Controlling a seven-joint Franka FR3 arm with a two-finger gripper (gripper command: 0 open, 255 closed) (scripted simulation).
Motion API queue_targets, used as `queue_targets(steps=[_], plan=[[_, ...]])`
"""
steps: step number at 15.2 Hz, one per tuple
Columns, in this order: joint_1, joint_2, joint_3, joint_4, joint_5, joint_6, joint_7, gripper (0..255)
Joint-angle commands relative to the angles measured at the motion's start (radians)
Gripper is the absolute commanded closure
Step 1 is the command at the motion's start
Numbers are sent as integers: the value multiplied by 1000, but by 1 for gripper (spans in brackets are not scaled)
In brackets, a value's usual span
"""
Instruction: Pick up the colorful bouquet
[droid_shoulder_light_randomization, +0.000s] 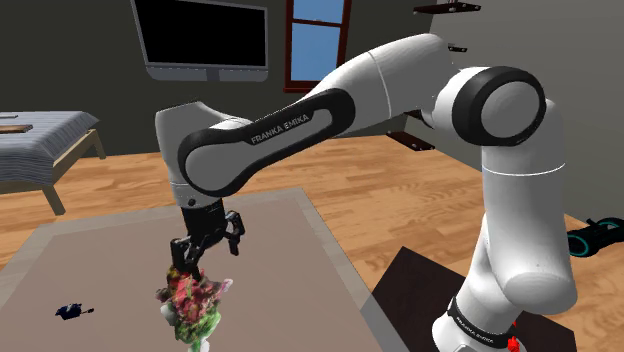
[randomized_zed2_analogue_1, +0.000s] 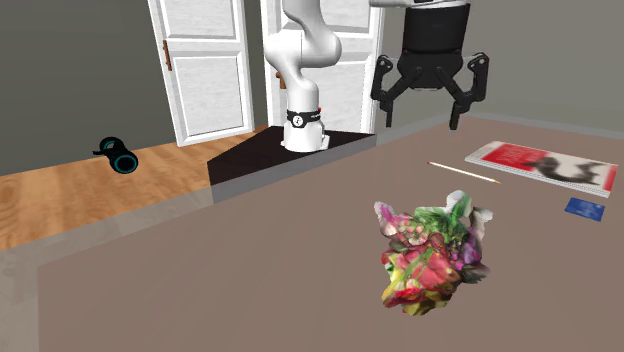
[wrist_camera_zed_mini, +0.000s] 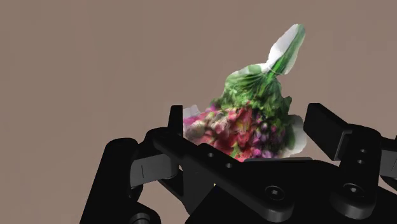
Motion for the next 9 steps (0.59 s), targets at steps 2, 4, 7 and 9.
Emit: queue_targets(steps=[2,4,7,9], plan=[[53,136,-9,154,-50,-28,50,0],[92,228,-19,269,-78,-57,75,0],[156,380,-36,478,-114,-119,103,0],[205,500,-50,658,-135,-181,114,0]])
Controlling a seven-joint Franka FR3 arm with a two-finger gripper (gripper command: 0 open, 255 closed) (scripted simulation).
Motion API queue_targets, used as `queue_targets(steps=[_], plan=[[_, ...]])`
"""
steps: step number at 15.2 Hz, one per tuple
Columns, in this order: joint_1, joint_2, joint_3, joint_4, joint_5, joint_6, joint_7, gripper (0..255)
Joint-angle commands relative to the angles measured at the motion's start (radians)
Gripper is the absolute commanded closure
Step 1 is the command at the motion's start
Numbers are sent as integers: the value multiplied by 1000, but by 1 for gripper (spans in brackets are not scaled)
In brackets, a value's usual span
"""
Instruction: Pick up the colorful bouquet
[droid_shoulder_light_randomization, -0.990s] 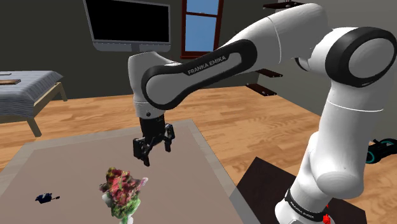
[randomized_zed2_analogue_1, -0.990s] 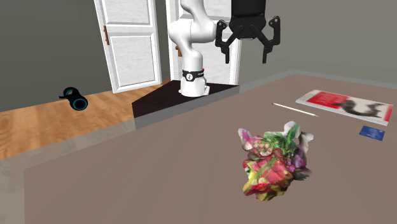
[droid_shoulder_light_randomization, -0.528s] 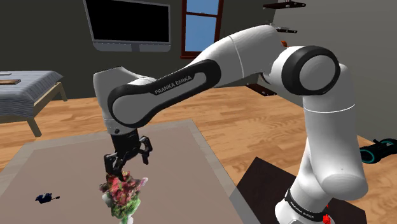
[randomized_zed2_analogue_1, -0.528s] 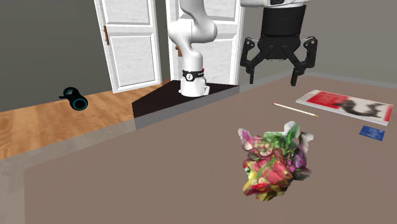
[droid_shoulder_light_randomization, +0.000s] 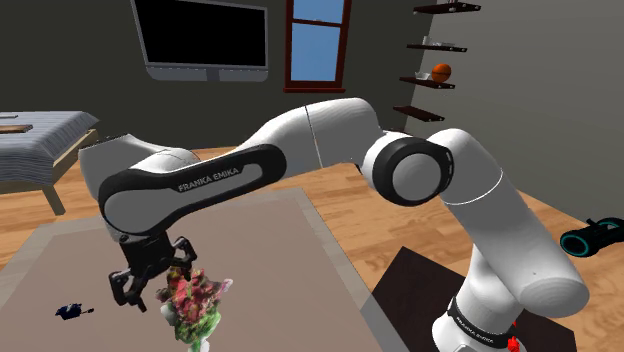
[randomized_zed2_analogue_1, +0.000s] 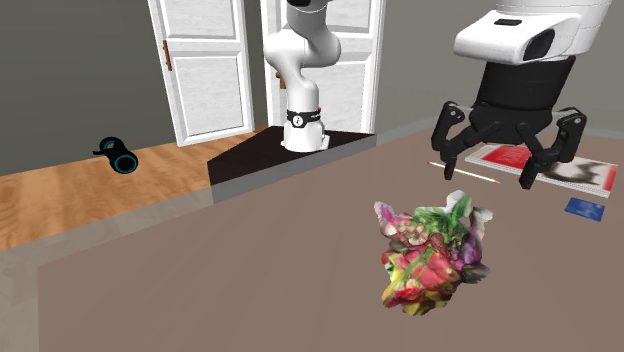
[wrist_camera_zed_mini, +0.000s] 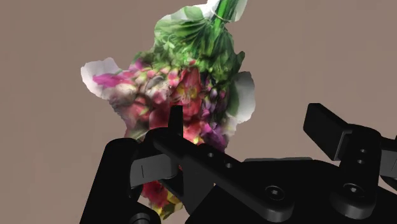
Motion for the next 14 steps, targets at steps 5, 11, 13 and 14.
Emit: queue_targets(steps=[5,11,13,14], plan=[[18,71,-11,38,-13,31,5,0],[18,84,-13,25,-16,56,4,255],[18,84,-13,25,-16,57,4,255],[18,84,-13,25,-16,56,4,255]])
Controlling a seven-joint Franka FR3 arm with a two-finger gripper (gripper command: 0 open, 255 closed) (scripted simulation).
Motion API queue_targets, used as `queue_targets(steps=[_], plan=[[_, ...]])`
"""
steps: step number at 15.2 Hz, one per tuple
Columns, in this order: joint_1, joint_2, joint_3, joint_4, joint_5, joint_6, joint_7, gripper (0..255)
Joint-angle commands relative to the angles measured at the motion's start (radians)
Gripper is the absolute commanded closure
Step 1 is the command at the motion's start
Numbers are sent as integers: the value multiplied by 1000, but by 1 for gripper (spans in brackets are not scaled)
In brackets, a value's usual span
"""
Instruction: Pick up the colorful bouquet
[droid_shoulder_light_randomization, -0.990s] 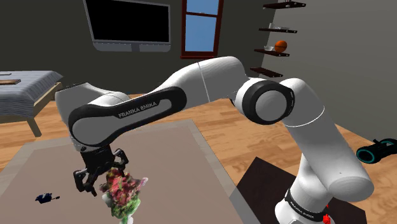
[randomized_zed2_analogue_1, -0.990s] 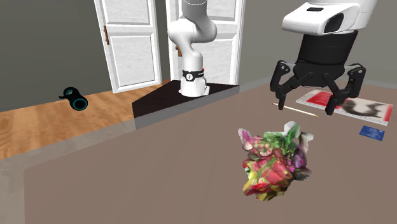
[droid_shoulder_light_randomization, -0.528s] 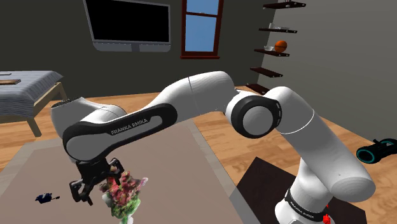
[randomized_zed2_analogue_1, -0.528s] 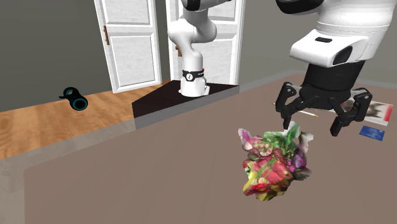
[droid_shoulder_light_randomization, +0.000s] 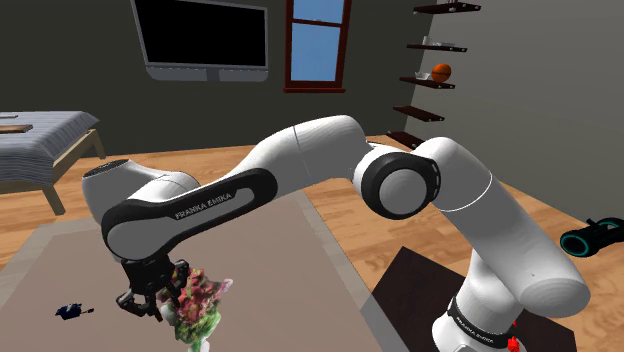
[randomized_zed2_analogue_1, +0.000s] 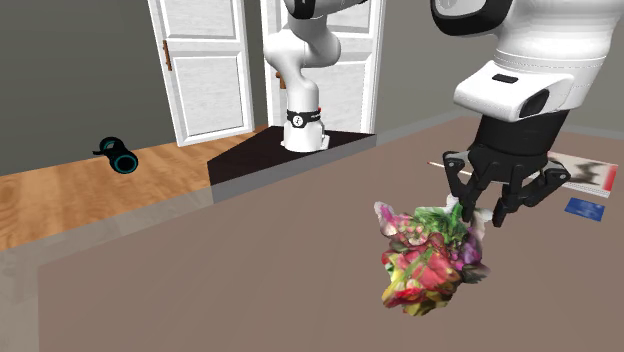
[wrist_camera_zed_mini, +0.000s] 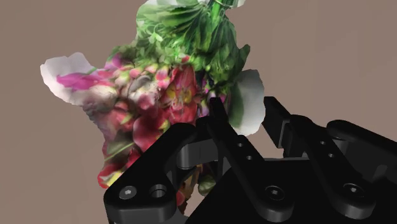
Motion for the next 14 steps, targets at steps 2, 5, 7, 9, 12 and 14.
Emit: queue_targets(steps=[2,5,7,9,12,14], plan=[[0,0,0,-1,0,1,0,255],[0,0,0,-1,0,1,0,255],[0,-5,1,4,1,-9,0,255],[0,-15,3,15,3,-29,0,255],[2,-26,5,35,6,-61,1,255],[3,-33,6,51,7,-83,1,255]])
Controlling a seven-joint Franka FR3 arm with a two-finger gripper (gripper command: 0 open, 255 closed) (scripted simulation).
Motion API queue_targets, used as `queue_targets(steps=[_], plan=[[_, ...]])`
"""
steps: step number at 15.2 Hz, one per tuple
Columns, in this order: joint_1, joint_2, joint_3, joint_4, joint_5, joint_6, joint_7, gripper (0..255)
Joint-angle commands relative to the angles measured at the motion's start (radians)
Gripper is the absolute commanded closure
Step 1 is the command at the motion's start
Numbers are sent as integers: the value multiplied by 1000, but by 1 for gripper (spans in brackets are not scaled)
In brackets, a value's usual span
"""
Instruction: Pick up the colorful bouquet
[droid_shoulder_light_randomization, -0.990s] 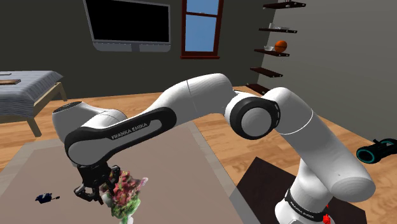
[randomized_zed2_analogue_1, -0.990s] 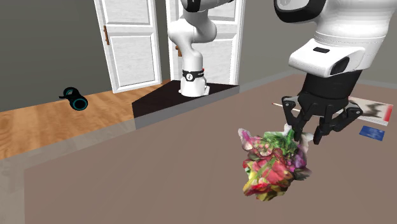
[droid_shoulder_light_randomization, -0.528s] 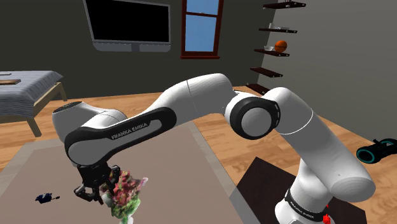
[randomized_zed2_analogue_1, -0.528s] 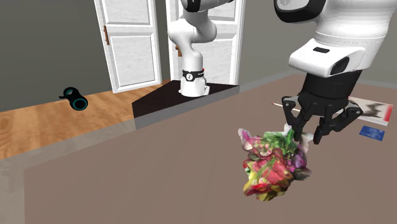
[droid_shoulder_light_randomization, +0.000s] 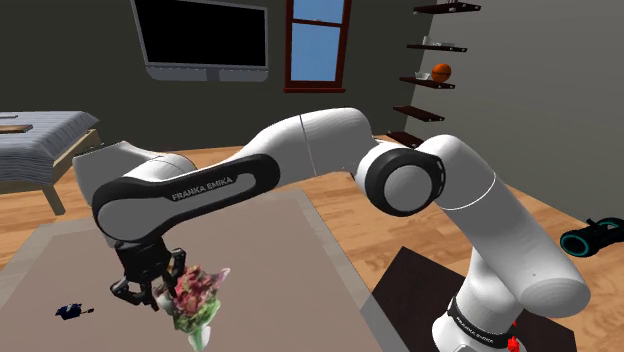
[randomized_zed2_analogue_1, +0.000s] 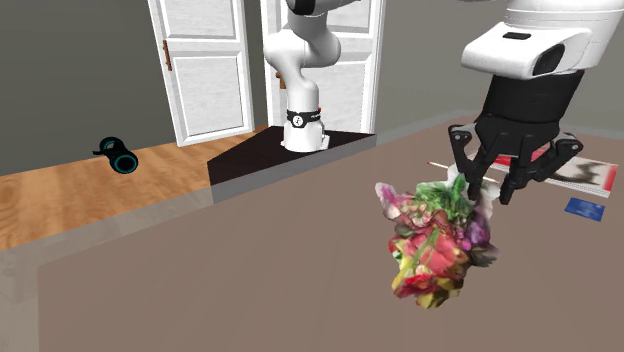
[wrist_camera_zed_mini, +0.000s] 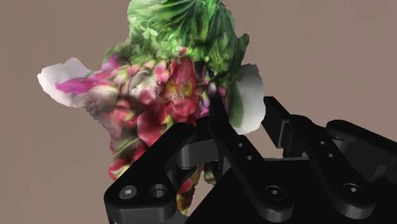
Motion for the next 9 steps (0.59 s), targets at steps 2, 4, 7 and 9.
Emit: queue_targets(steps=[2,4,7,9], plan=[[2,-12,2,21,3,-32,1,255],[4,-16,3,41,4,-56,1,255],[9,-20,4,76,5,-94,1,255],[9,-20,4,78,5,-96,1,255]])
